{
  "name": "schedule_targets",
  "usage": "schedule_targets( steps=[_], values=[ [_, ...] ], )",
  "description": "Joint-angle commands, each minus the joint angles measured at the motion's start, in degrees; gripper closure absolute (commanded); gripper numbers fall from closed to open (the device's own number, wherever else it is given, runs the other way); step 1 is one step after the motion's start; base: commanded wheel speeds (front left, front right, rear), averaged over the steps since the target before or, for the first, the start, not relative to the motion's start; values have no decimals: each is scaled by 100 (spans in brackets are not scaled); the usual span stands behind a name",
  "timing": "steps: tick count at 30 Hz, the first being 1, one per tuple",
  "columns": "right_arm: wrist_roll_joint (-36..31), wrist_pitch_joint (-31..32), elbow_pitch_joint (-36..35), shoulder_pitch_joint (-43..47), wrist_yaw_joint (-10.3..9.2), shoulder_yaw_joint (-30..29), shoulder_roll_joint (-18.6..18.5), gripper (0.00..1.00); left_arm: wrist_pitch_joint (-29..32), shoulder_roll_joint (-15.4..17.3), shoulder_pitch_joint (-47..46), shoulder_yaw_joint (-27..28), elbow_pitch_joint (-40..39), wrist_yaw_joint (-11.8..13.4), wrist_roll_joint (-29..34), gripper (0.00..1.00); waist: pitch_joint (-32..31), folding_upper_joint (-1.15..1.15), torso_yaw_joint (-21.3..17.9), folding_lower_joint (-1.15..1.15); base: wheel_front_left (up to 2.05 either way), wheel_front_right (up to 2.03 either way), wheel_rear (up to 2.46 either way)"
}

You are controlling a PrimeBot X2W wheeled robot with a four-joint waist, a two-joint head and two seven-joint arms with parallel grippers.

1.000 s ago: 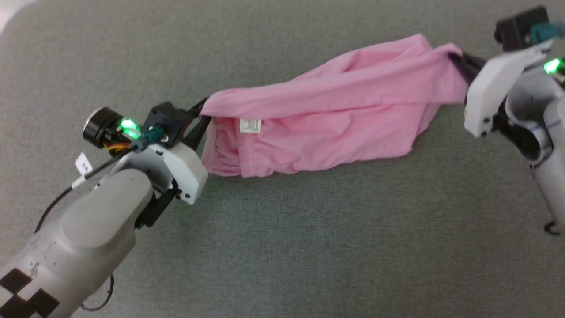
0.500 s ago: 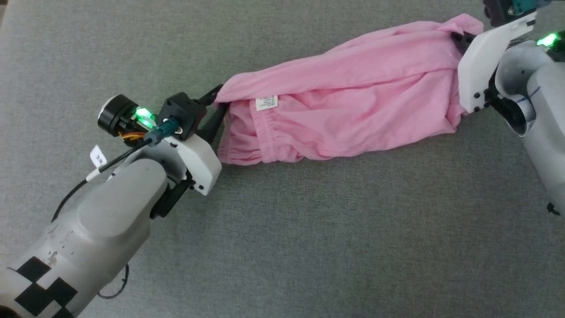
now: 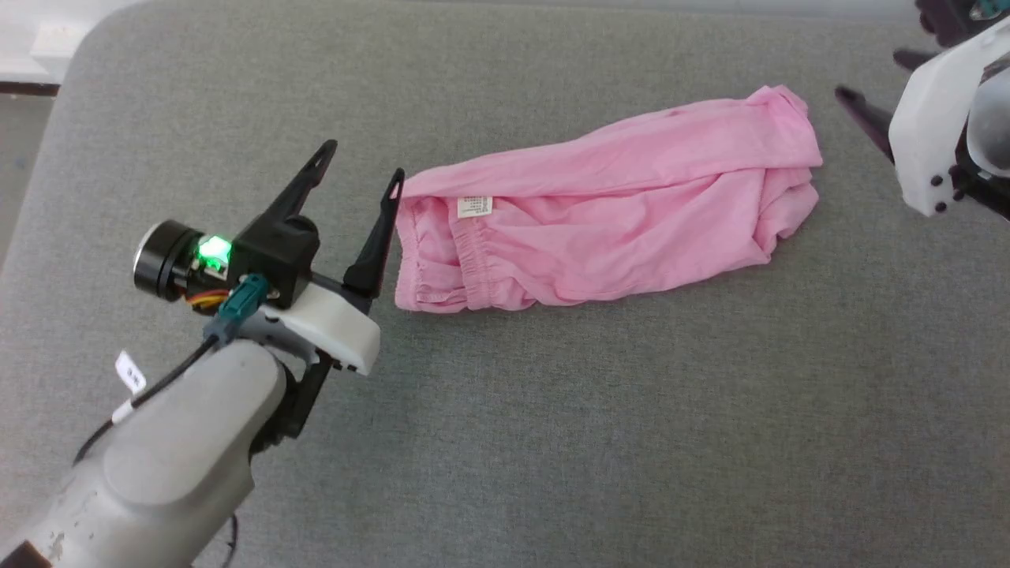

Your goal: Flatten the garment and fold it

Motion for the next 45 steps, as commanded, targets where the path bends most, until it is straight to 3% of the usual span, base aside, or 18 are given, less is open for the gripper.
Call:
schedule_targets(
  steps=[1,5,9,16,22,23,24,30,37,41,45],
  values=[
    [288,513,-227,-73,-6,235,-144,0,-31,-32,264,204,-231,164,8,0,-87,0,56,1,0,0,0],
    [695,1489,-375,-85,-6,605,-399,0,-32,-281,615,695,-597,423,148,0,-14,0,204,1,0,0,0],
    [1082,1798,-68,-12,-6,492,-301,0,-33,-699,938,1201,-803,501,462,0,114,0,395,1,0,0,0],
    [1178,1808,539,255,-6,539,42,0,-33,-1268,1216,1781,-590,25,913,0,323,0,628,1,0,0,0],
    [1223,1732,798,563,-6,777,128,0,-33,-1385,1273,2044,-322,-307,1175,0,283,0,606,1,0,0,0],
    [1238,1683,809,587,-6,813,136,53,-33,-1383,1258,2092,-273,-376,1208,0,254,0,581,1,0,0,0],
    [1233,1577,808,584,-6,833,139,100,-33,-1366,1240,2129,-216,-456,1231,0,217,0,547,1,0,0,0],
    [1282,958,846,540,-6,857,148,100,295,-1104,893,2077,118,-1030,1172,0,-104,0,379,1,0,0,0],
    [1435,555,724,579,-6,1080,248,100,2144,-823,260,1562,47,-2020,742,0,-308,0,215,1,0,0,0],
    [1469,406,779,559,-6,1216,326,100,3076,-899,18,1327,245,-2291,179,0,-284,0,146,1,0,0,0],
    [1474,307,824,455,-6,1368,440,100,3735,-952,-197,960,647,-2396,-216,0,-190,0,26,1,0,0,0]
  ],
)
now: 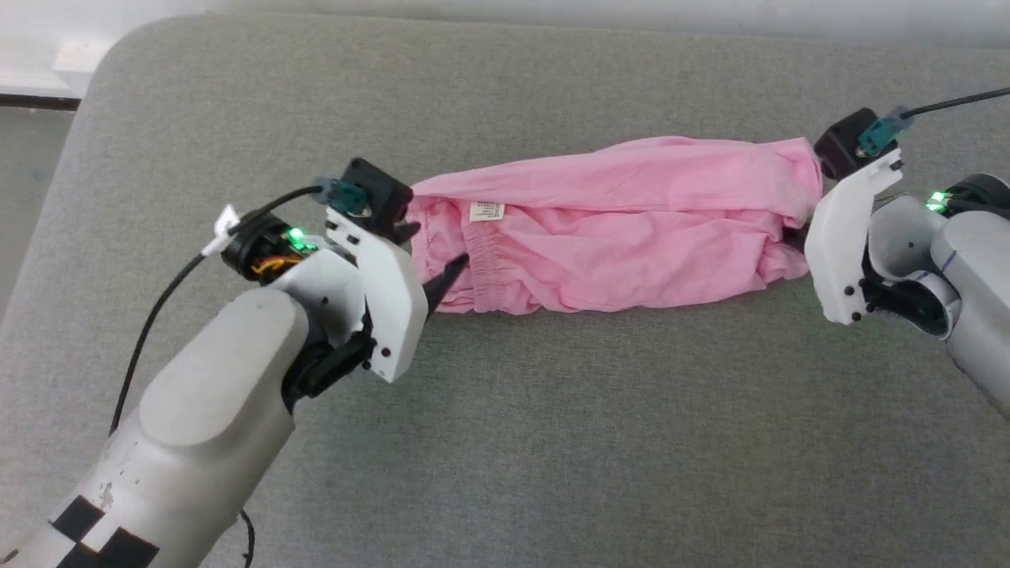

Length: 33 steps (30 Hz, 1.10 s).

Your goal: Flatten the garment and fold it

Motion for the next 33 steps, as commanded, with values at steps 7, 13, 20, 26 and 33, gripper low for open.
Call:
schedule_targets(
  steps=[7,13,20,26,33],
  values=[
    [84,-162,58,-289,-5,300,165,100,616,-14,-294,-951,565,-52,-443,0,231,0,-274,0,0,0,0],
    [158,-268,113,-451,-5,516,229,100,746,17,-387,-1604,993,-54,-782,0,368,0,-394,0,0,0,0],
    [315,-487,136,-507,-5,703,202,100,336,255,-571,-2156,821,-54,-1081,100,281,0,-401,0,0,0,0],
    [513,-995,-136,-268,-5,830,24,100,-741,488,-500,-1860,700,-44,-1223,100,-89,0,-355,0,0,0,0],
    [683,-1695,-1090,382,-5,925,-693,100,-1329,867,72,-1630,191,167,-1383,100,-600,0,-387,0,0,0,0]
  ],
)
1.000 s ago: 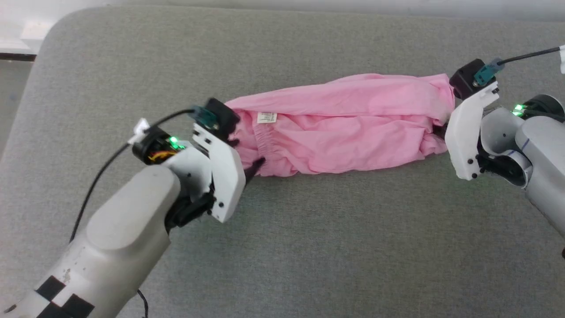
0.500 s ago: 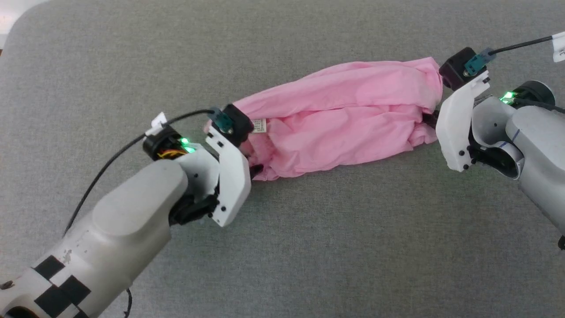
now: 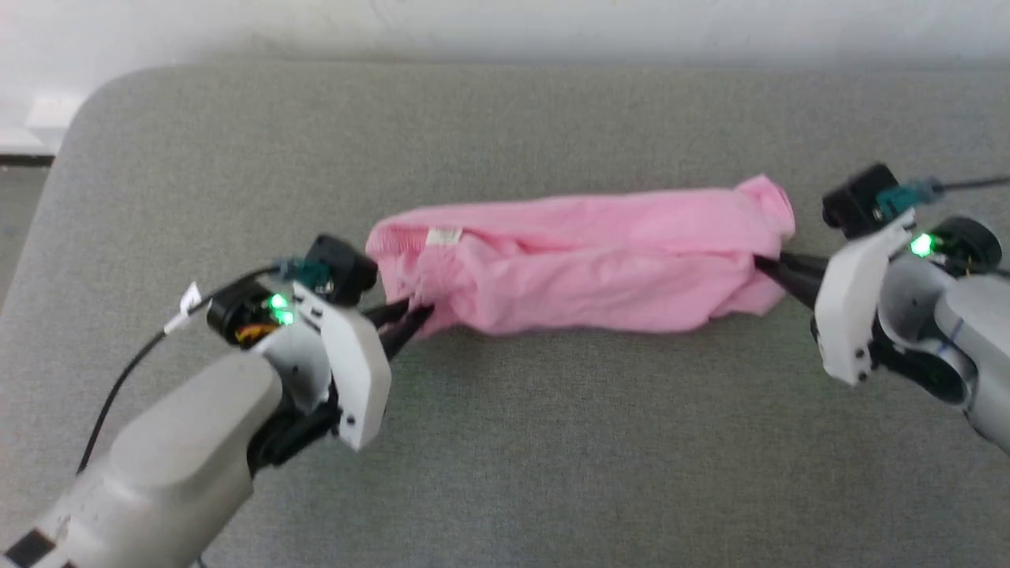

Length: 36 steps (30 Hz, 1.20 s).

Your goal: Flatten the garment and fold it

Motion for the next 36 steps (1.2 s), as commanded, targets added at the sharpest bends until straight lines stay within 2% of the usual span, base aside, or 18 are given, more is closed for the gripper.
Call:
schedule_targets(
  steps=[1,6,10,14,18,19,20,23,29,33,36],
  values=[
    [19,-145,-284,262,-5,14,-240,100,-47,150,286,-36,-192,90,5,100,-345,-1,-42,0,0,0,0],
    [44,-371,-1027,962,-5,-109,-774,100,-84,361,939,-217,-730,330,-25,100,-579,-1,-161,0,0,0,0],
    [55,-468,-1359,1712,-5,-375,-1086,100,-151,475,1357,-346,-954,572,24,100,-642,-1,-207,0,0,0,0],
    [47,-430,-1394,2430,-5,-626,-1079,100,-165,413,1650,-496,-938,654,8,100,-583,-1,-235,0,0,0,0],
    [-19,-333,-1146,2865,-5,-906,-805,100,-178,281,1759,-573,-721,720,3,100,-558,-1,-239,0,0,0,0],
    [-96,-335,-1069,2915,-5,-991,-738,70,-204,269,1747,-606,-667,742,79,6,-566,-1,-237,0,0,0,0],
    [-183,-346,-1017,2955,-5,-1088,-677,0,-279,249,1751,-599,-632,787,125,0,-582,-1,-234,0,0,0,0],
    [-380,-415,-1059,3084,-5,-1439,-609,0,-631,245,1841,-483,-728,918,161,0,-696,-1,-231,0,0,0,0],
    [-911,-262,-1789,3446,-5,-2422,-981,0,-1462,603,2139,-93,-1431,1628,402,0,-968,-1,-190,0,0,0,0],
    [-1219,195,-2400,3710,-5,-3223,-1163,0,-2167,760,2257,398,-1897,2407,678,0,-994,-1,-133,0,0,0,0],
    [-1459,716,-2785,3824,-5,-3707,-1167,0,-2393,705,2373,879,-2188,3189,1052,0,-966,-1,-93,0,0,0,0]
  ],
)
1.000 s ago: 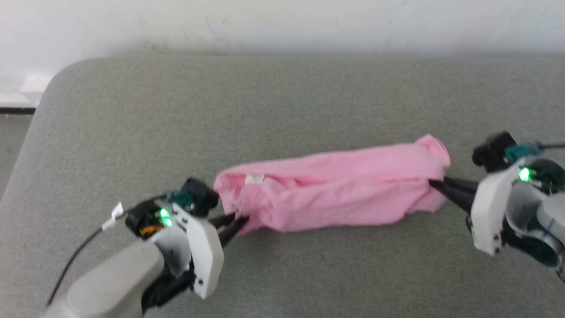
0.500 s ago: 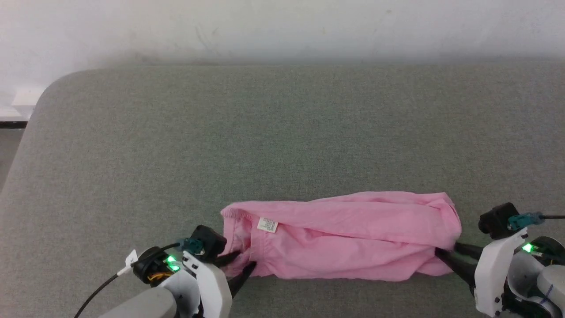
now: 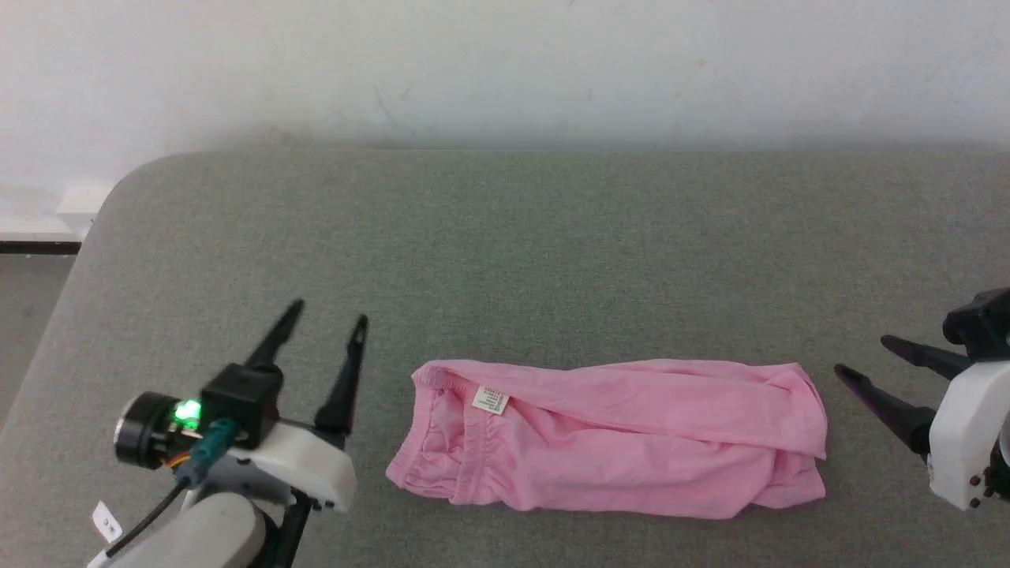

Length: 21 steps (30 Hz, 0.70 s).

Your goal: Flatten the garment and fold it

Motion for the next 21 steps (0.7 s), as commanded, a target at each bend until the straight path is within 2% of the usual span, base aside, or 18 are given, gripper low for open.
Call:
schedule_targets(
  steps=[1,3,5,8,14,21],
  values=[
    [-52,42,-39,70,-12,-37,20,0,-32,-43,105,82,-37,86,24,0,19,-1,17,0,0,0,0],
    [-164,493,-186,130,-12,-257,84,0,-68,-247,265,599,-293,500,185,0,57,-1,45,0,0,0,0],
    [-208,985,-231,200,-12,-390,168,0,-72,-443,447,1105,-542,822,640,0,91,-1,93,0,0,0,0],
    [-311,1628,-153,272,-12,-484,326,0,-74,-795,859,1757,-733,1027,1188,0,141,-1,156,0,0,0,0],
    [-433,2207,283,240,-12,-597,857,0,-75,-1462,1626,2651,-681,892,1960,0,303,-1,274,0,0,0,0],
    [-656,2208,1081,236,-12,-546,1493,0,-76,-2211,2036,3337,-372,209,2473,0,462,-1,419,0,0,0,0]
  ],
)
